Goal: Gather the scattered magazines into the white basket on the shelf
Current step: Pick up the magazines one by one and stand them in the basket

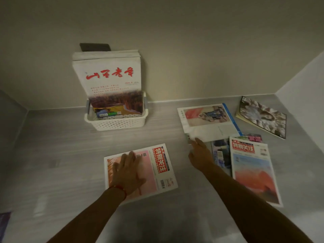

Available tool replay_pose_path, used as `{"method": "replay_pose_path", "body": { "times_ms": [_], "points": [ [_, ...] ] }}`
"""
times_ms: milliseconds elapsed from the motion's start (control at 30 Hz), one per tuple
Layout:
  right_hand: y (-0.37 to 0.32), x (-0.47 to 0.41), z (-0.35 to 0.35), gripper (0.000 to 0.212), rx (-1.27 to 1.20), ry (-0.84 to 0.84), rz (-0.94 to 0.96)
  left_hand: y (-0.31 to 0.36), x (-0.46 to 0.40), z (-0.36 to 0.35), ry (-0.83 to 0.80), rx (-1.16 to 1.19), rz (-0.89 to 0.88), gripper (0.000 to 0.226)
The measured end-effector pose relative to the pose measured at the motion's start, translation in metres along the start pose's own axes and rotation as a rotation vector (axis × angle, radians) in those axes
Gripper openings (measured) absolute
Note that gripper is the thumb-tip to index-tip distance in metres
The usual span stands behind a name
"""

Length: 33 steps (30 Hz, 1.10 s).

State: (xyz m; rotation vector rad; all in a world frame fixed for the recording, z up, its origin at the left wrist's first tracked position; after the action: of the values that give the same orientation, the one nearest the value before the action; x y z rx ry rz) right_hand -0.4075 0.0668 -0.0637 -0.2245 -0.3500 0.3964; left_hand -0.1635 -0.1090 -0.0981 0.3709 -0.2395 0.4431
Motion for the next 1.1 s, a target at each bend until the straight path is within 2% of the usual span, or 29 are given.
{"method": "replay_pose_path", "body": {
  "times_ms": [233,333,400,600,700,767,833,900,967,1100],
  "points": [
    [0.052,-0.075,0.025,0.076,0.261,-0.077,0.094,0.07,-0.022,-0.015,-0.049,0.056,-0.004,0.092],
    [0.06,-0.092,0.03,0.066,0.413,-0.035,0.316,0.081,-0.024,-0.013,-0.019,0.103,0.026,0.081],
    [0.063,-0.096,0.031,0.062,0.438,-0.073,0.391,0.086,-0.023,-0.009,0.008,0.095,0.035,0.075],
    [0.068,-0.099,0.033,0.069,0.693,0.022,0.632,0.116,-0.023,0.009,0.125,0.118,0.064,0.063],
    [0.073,-0.099,0.028,0.054,0.778,0.125,0.767,0.132,-0.028,0.016,0.14,0.132,0.079,0.061],
    [0.073,-0.098,0.029,0.048,0.788,0.128,0.769,0.141,-0.033,0.019,0.152,0.141,0.08,0.061],
    [0.068,-0.102,0.036,0.045,0.671,0.071,0.667,0.15,-0.036,0.022,0.161,0.148,0.07,0.06],
    [0.06,-0.11,0.054,0.03,0.396,0.01,0.469,0.159,-0.041,0.026,0.17,0.187,0.056,0.057],
    [0.057,-0.115,0.072,0.014,0.108,-0.008,0.364,0.166,-0.047,0.032,0.182,0.245,0.051,0.055],
    [0.06,-0.114,0.109,0.013,-0.146,0.015,0.48,0.183,-0.066,0.039,0.226,0.484,0.096,0.046]
  ]
}}
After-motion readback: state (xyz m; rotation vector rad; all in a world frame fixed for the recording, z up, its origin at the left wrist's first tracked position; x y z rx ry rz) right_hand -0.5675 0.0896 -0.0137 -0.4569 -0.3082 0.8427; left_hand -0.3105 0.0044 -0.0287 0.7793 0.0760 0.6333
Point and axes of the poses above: each hand's wrist, its own x-axis away from the middle knuckle, its own z-axis out of the back of the hand, y = z × x, the point moved 3 cm from there along -x, towards the middle knuckle, and after that the axes turned 13 degrees about -z, right-handed, at the moved point
